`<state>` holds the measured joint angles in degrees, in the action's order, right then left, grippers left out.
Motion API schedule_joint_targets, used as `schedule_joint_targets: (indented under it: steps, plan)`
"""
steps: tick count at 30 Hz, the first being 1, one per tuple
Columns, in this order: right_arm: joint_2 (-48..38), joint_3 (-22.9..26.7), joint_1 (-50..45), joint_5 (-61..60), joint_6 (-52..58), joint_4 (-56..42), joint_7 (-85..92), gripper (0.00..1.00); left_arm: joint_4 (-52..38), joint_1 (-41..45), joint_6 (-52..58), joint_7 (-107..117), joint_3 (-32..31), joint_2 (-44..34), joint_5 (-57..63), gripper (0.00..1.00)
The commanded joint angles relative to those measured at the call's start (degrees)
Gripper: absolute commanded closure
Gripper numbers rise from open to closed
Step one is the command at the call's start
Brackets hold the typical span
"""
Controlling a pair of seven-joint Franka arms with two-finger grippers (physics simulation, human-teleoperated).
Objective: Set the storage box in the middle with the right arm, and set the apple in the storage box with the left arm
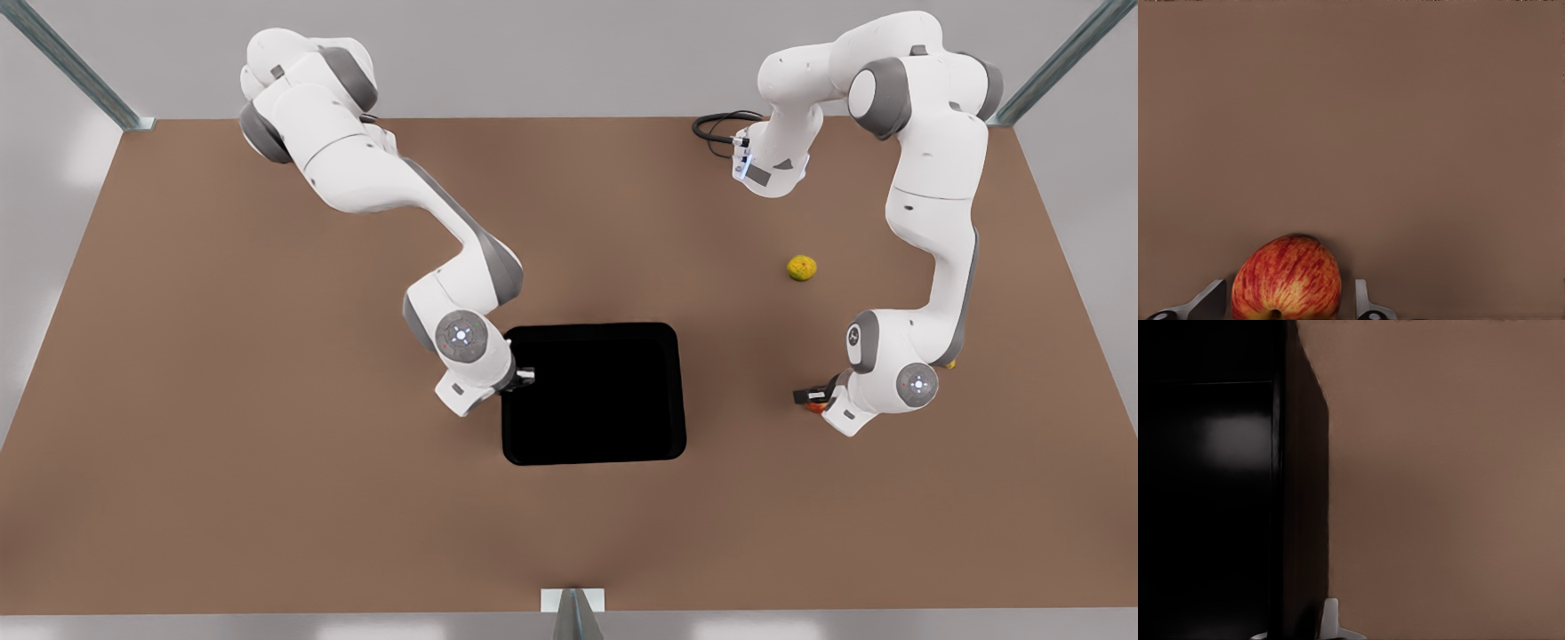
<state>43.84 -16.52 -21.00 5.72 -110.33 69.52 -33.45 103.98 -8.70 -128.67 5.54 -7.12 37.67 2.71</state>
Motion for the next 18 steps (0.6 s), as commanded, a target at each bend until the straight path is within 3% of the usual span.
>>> schedule_joint_targets:
  steps: [1, 2, 4, 8, 10, 12, 14, 15, 18]
  plan:
    - [0.0, 0.0, 0.0, 0.0, -0.1, 0.0, 0.1, 0.0, 0.0, 0.0, 0.0, 0.0, 0.0, 0.0, 0.0, 0.13]
    - [0.0, 0.0, 0.0, 0.0, -0.1, 0.0, 0.1, 0.0, 0.0, 0.0, 0.0, 0.0, 0.0, 0.0, 0.0, 0.27]
    - [-0.3, 0.0, 0.1, -0.3, 0.5, -0.1, 0.3, 0.0, 0.0, 0.0, 0.0, 0.0, 0.0, 0.0, 0.0, 0.36]
    - [-7.3, -0.2, 0.9, -1.8, 2.7, 1.0, -0.4, 0.0, 0.0, 0.1, 0.0, 0.0, -0.1, 0.0, 0.0, 0.36]
    - [-14.7, -0.3, 3.1, -1.9, 5.2, 5.7, -1.2, 0.0, 0.0, 0.0, 0.0, 0.0, -0.1, -0.1, 0.0, 0.38]
    - [-25.9, -0.4, 10.4, -1.7, 5.7, 15.0, 0.5, 0.0, 0.0, 0.0, 0.2, 0.1, -0.2, -0.2, -0.1, 0.38]
    - [-33.1, -0.4, 23.5, -1.6, 10.2, 19.8, 18.2, 0.0, 0.0, -0.2, 0.6, 0.1, -0.4, -0.8, 0.0, 0.38]
    - [-34.3, -0.3, 30.0, -1.1, 12.9, 20.6, 26.6, 0.0, 0.0, -0.2, 0.8, 0.1, -0.6, -1.3, 0.0, 0.38]
    - [-34.4, -0.3, 38.0, -0.2, 16.6, 19.6, 30.1, 0.0, 0.0, 0.0, 1.1, 0.4, -0.9, -3.7, 0.0, 0.38]
